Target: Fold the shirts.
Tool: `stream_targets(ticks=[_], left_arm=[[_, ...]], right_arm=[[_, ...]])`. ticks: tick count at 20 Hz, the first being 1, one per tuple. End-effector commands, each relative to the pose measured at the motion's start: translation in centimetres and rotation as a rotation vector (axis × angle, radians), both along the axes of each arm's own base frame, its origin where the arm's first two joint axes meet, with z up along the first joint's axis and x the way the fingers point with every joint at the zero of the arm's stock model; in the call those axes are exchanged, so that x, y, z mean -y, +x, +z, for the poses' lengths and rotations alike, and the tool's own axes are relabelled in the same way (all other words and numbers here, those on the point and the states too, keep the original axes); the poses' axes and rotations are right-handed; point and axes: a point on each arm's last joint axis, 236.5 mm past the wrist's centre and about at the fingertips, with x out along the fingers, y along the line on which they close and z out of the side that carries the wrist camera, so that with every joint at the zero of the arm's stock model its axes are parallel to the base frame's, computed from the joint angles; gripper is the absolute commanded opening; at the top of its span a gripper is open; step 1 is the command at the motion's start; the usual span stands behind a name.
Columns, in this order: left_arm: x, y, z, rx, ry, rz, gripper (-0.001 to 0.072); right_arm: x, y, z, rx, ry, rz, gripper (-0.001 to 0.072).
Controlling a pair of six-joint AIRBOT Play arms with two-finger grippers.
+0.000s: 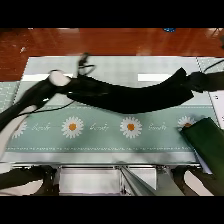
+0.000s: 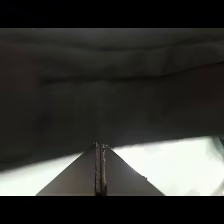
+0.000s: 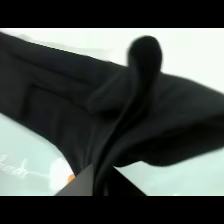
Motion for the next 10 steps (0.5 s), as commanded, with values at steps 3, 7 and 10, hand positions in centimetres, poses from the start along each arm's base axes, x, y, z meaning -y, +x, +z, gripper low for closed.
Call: stream_targets(ticks=[3,7,10], left_arm=[[13.0,-3.6,-4.5,-0.185,-0.038,-0.244,0.0024],[17.9,-7.7,-7.5,-0.319,-0.049,-0.331,0.0024],[20.0,-10.7,-8.5,-0.376,-0.068,-0.378,0.0024]], right_arm=[[-2.3,-5.1,4.7,0.139,0.034,0.001,0.0025],[-3.4,-5.9,6.0,0.167,0.073,0.018,0.0025],[-3.8,-5.6,6.6,0.187,0.102,0.016,0.0025]])
